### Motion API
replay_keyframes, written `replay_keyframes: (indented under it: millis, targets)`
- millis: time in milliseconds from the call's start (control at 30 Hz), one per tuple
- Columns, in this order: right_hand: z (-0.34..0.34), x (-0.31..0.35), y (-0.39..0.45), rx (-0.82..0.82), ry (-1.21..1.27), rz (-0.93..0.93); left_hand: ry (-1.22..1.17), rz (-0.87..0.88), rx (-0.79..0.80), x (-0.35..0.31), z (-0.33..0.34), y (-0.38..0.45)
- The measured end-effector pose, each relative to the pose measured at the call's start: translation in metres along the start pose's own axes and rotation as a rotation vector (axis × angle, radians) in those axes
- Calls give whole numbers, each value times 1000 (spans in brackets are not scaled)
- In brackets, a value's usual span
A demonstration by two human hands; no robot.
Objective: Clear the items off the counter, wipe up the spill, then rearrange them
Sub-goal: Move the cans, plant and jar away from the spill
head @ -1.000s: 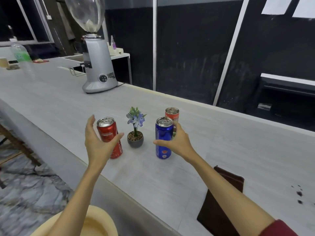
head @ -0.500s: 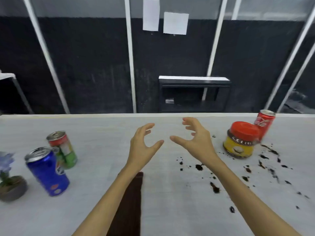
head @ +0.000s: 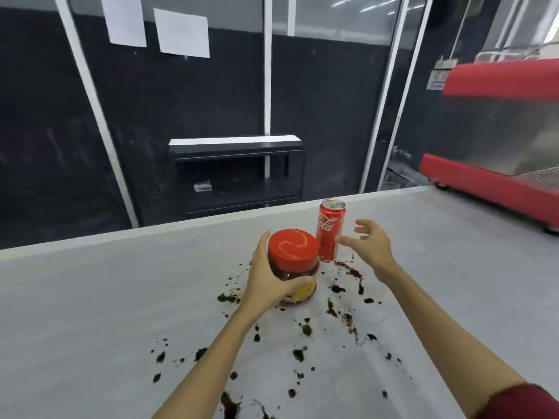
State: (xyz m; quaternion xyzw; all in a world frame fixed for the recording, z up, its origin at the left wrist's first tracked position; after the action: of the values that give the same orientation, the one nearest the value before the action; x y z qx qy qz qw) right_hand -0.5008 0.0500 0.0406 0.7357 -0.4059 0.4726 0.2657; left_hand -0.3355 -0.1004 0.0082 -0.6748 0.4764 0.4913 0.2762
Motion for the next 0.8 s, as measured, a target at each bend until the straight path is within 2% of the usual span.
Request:
replay_keyframes:
  millis: [233,467,633,800]
  targets:
    - [27,-15,59,80,72,-13,-4,56,-90,9,7,23]
    - [34,-10,66,-51,-26,12,17,71,-175,7,-2,20]
    - [48,10,48,-52,-64,-30,-43,58,-292,6,-51,-2]
    - [88,55,22,3,-34,-99,-10,67,-438,4,-121,-57]
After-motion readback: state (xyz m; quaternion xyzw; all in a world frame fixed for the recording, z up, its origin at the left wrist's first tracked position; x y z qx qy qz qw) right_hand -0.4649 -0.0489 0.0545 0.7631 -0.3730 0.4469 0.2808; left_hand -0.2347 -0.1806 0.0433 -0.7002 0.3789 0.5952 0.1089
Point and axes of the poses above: each hand's wrist, its own y-axis towards the middle knuckle, its own z-axis out of the palm, x = y × z, the point moved 7 cm from there along y, towards the middle knuckle, and after that the axes turned 13 degrees about x, right-handed, at the moved point
